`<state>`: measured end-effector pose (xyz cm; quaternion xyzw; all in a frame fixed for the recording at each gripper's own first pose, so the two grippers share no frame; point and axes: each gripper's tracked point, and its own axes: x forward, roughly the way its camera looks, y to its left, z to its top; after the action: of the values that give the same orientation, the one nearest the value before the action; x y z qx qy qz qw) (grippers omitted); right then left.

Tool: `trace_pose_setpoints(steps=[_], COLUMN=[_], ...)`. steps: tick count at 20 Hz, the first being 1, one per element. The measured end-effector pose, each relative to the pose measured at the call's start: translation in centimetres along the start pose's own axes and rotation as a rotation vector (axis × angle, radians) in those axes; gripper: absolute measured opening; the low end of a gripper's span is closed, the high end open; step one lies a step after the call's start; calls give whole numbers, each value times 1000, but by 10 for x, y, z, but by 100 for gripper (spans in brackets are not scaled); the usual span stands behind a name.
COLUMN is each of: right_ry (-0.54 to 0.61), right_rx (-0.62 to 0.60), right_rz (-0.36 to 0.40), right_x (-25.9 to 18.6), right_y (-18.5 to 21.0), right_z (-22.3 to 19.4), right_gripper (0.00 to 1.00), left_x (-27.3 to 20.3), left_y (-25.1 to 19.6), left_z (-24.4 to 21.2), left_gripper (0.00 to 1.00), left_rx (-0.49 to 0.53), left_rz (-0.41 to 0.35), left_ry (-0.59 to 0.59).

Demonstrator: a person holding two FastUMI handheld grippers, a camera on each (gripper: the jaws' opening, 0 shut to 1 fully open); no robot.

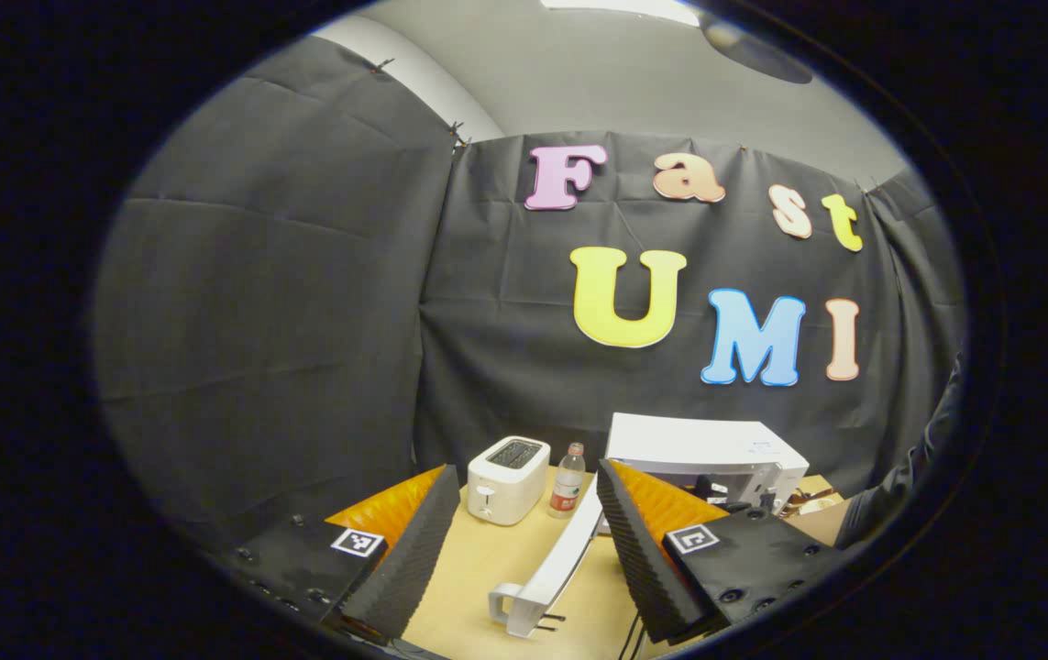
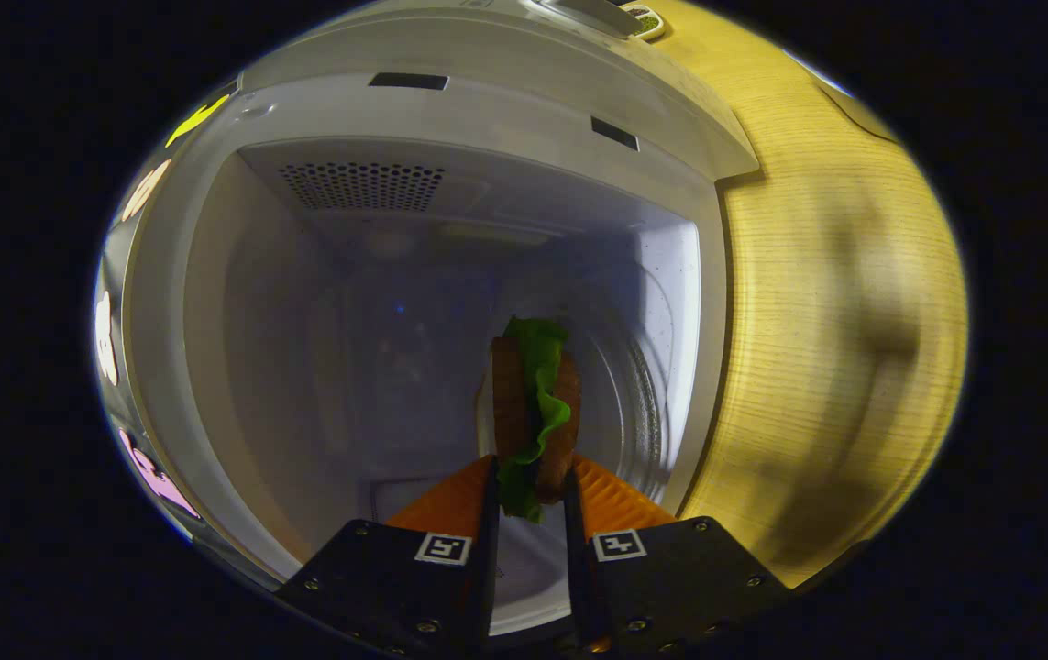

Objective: Open the microwave oven with the left hand, put the food in, and close the microwave oven.

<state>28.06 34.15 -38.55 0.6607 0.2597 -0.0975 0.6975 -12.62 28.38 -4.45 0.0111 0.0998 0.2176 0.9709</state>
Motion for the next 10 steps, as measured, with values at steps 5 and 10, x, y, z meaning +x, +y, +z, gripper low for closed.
trace_pose_setpoints(steps=[5, 10], right_ry=[56, 99], right_rx=[-79, -199], right_rz=[-21, 8], right_x=[-19, -58], right_y=[-7, -9], right_z=[-3, 6], right_gripper=[83, 97], left_x=[10, 11], left_y=[-26, -57], left_z=[0, 2], left_gripper=[97, 97], left_rx=[-1, -3], left_rz=[-68, -142], left_ry=[-13, -25])
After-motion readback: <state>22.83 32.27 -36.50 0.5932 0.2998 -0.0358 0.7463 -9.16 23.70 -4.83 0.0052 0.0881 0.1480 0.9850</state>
